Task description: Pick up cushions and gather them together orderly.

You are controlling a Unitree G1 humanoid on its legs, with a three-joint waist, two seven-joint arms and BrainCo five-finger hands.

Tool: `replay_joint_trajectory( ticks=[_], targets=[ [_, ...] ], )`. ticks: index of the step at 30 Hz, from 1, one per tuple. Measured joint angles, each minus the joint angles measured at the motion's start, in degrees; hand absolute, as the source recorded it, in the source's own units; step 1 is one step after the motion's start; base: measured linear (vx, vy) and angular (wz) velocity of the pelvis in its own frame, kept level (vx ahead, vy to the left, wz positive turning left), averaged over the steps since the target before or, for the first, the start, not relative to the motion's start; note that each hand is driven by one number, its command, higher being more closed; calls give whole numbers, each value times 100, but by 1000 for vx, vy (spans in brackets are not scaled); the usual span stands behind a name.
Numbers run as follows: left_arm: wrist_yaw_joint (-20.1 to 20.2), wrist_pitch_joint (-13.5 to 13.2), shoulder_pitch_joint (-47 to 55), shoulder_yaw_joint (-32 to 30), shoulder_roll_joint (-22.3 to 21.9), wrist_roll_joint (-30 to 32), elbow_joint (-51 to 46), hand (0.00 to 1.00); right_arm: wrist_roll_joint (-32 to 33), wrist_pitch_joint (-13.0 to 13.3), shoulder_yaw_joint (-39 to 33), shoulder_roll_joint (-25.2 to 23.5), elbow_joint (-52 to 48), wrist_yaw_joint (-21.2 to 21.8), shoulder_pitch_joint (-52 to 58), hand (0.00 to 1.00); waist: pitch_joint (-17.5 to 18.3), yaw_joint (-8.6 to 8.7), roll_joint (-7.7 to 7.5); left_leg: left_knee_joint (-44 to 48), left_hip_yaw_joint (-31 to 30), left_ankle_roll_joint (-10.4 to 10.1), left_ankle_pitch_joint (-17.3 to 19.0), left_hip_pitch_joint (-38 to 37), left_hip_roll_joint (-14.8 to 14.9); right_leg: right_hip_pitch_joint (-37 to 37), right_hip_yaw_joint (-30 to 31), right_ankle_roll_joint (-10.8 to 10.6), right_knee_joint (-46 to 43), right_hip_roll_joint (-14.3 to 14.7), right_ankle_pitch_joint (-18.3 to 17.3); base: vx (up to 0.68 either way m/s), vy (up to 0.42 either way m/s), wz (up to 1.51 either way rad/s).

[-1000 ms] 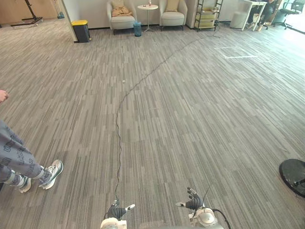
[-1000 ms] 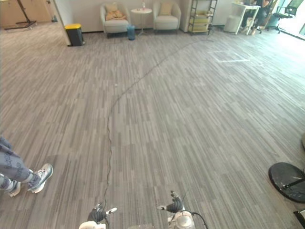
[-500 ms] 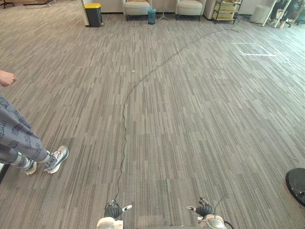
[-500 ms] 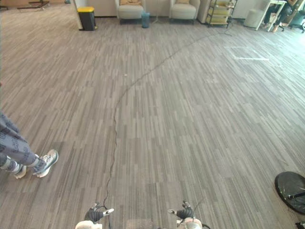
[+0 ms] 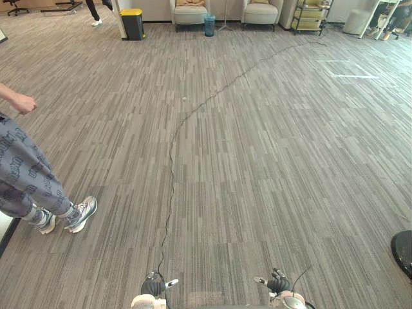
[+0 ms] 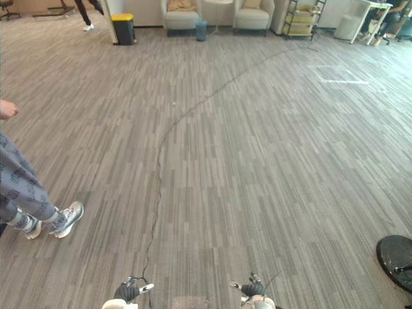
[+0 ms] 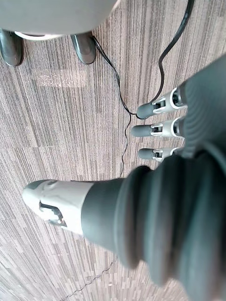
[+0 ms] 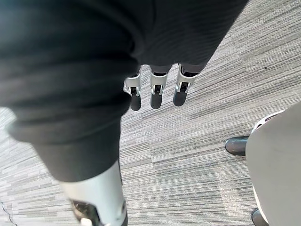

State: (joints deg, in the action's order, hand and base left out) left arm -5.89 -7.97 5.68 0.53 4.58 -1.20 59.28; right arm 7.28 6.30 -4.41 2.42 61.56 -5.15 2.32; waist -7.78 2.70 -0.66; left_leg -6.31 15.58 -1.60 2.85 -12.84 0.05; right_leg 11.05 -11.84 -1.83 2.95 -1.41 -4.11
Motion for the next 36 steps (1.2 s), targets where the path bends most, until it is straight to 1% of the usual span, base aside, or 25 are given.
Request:
replay_joint_trajectory(
  ticks=[16, 18, 21, 22, 23, 25, 26, 27, 28, 29, 30, 31, 32, 33, 34, 35, 36],
  targets=[
    [2, 3, -25, 119, 39, -76, -4, 0, -10, -31, -1, 7, 17, 5, -23, 0, -2, -1, 7, 3, -36, -30, -20, 88, 28, -7, -36, 11, 27, 20, 9, -23, -31, 1],
    [2, 36, -31, 119, 39, -140, -6, 0, -28, -33, 0, 16, 7, 4, -28, 0, -20, -1, 33, 3, -36, -30, -20, 138, 41, -76, -36, 33, -67, 22, -38, -70, -34, 0],
    [2, 97, -53, 112, 64, -245, -12, 0, -44, -32, -21, 37, -19, -3, -52, 0, -26, -2, 14, 44, -51, -31, -31, 389, 53, -559, -65, 91, -596, -27, -304, -31, -31, 7],
    [2, 101, -69, 98, 90, -267, -15, 0, -49, -31, -106, 36, -23, -4, -64, 0, -51, -2, -16, 217, -82, -49, 30, 536, 53, -702, -112, 102, -781, -77, -411, 35, -57, 23],
    [4, 103, -125, 40, 119, -312, -19, 0, -42, -28, -234, 7, -49, -13, -75, 0, -145, -1, -66, 694, -128, -88, 278, 719, 82, -731, -185, 117, -963, -147, -544, 45, -68, 27],
    [4, 103, -168, -113, 125, -397, -32, 0, -45, -30, -237, 18, -75, -29, -68, 0, -233, -36, -81, 1563, -65, -121, 685, 1000, 205, -727, -210, 136, -1195, -191, -748, 42, -66, 21],
    [6, 102, -165, -223, 124, -467, -67, 0, -45, -30, -244, 0, -84, -50, -64, 0, -273, -106, -108, 2381, 155, -249, 861, 1285, 321, -709, -224, 135, -1343, -245, -908, 49, -63, 12],
    [5, 101, -166, -387, 92, -522, -199, 0, -45, -32, -284, 20, -96, -50, -3, 0, -271, -179, -139, 3433, 420, -292, 890, 1705, 509, -670, -180, 161, -1438, -313, -1039, 134, -33, 1],
    [1, 100, -161, -448, 69, -556, -256, 0, -45, -34, -293, 38, -106, -50, 9, 0, -309, -230, -109, 3935, 541, -299, 895, 1908, 646, -590, -128, 186, -1472, -321, -1101, 224, 23, -17],
    [2, 83, -148, -586, -23, -569, -269, 0, -45, -39, -366, 52, -117, -56, -13, 0, -363, -272, -15, 4546, 632, -316, 1136, 2139, 869, -438, -115, 203, -1480, -318, -1182, 241, 70, -20],
    [-2, 89, -152, -634, -67, -574, -261, 0, -49, -60, -403, 102, -114, -65, -25, 0, -370, -263, 64, 4609, 686, -312, 1290, 2258, 990, -313, -78, 184, -1471, -342, -1241, 309, 149, -26],
    [1, 70, -152, -640, -79, -630, -293, 0, -51, -87, -401, 159, -77, -89, -43, 0, -387, -273, 86, 4395, 755, -281, 1323, 2441, 1046, -207, -12, 111, -1459, -449, -1317, 271, 140, -25],
    [3, 60, -153, -673, -80, -662, -308, 0, -60, -103, -395, 181, -42, -102, -62, 0, -389, -280, 80, 4180, 753, -275, 1305, 2544, 1030, -173, 19, 51, -1444, -530, -1355, 418, 252, -39],
    [0, 42, -158, -774, -90, -691, -319, 0, -58, -124, -395, 229, 18, -126, -130, 0, -392, -285, 75, 3415, 718, -293, 1053, 2724, 918, -84, 105, -112, -1357, -714, -1429, 408, 291, -37],
    [1, 40, -160, -795, -93, -694, -317, 0, -61, -126, -394, 248, 21, -160, -121, 0, -395, -284, 74, 2705, 616, -293, 582, 2787, 778, 38, 149, -224, -1222, -843, -1464, 521, 391, -44],
    [-9, 24, -171, -802, -89, -707, -323, 0, -68, -140, -380, 237, 39, -170, -117, 0, -422, -313, -7, 2348, 546, -131, -103, 2709, 570, 204, 216, -395, -1037, -1005, -1436, 524, 350, -22],
    [-16, 15, -213, -805, -71, -733, -314, 0, -69, -150, -364, 203, 51, -174, -116, 0, -401, -299, -84, 2339, 611, 20, 11, 2639, 423, 291, 254, -410, -867, -1124, -1310, 552, 324, -14]
  ],
)
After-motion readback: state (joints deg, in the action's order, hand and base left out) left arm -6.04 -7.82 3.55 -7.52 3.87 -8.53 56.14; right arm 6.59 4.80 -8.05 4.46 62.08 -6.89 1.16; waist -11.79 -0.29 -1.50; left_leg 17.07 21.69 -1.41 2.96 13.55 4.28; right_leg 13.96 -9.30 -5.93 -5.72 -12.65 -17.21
